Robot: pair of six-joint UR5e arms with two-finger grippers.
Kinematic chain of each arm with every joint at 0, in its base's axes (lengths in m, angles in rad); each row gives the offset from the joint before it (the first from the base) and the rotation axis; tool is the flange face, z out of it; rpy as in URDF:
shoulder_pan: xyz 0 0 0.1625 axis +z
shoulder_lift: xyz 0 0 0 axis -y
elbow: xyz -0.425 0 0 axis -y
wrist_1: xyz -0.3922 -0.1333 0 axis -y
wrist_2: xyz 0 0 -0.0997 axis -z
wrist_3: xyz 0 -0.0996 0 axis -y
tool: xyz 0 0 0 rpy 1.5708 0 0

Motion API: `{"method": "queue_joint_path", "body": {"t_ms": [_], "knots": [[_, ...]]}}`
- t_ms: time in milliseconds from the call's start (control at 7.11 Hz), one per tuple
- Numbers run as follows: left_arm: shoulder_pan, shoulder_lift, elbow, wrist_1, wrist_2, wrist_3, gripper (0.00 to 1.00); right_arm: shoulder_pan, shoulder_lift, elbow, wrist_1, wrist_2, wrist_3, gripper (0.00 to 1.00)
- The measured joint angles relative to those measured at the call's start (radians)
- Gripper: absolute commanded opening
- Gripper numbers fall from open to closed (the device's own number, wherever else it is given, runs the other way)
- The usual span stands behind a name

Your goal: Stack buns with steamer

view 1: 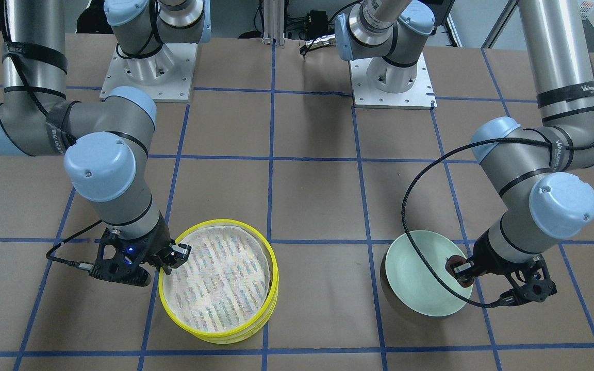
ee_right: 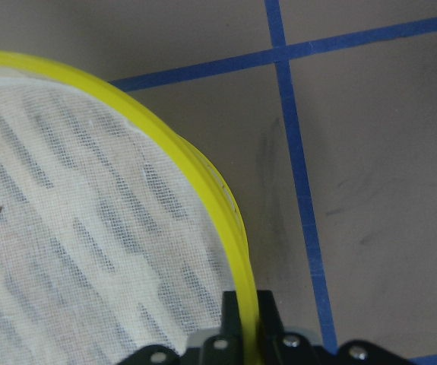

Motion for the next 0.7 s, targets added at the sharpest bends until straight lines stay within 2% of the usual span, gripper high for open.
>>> {"method": "queue_joint_path", "body": {"t_ms": [141, 281, 422, 563, 704], "knots": [[0.0, 0.004, 0.0, 0.0, -0.004, 0.0, 0.0, 0.0, 0.002, 0.0, 0.0, -0.002, 0.001, 0.12], [0.0, 0.008, 0.0, 0.0, -0.003, 0.0, 0.0, 0.0, 0.003, 0.0, 0.0, -0.003, 0.002, 0.23], [0.0, 0.011, 0.001, -0.002, -0.003, 0.0, 0.0, 0.0, 0.003, 0.001, 0.001, -0.002, 0.002, 0.42], [0.0, 0.015, 0.001, -0.006, -0.003, -0.003, 0.0, 0.0, 0.004, 0.0, 0.001, -0.001, 0.002, 0.48], [0.0, 0.019, 0.0, -0.01, -0.001, -0.008, 0.0, 0.0, 0.004, 0.0, 0.002, 0.0, 0.003, 0.61]]}}
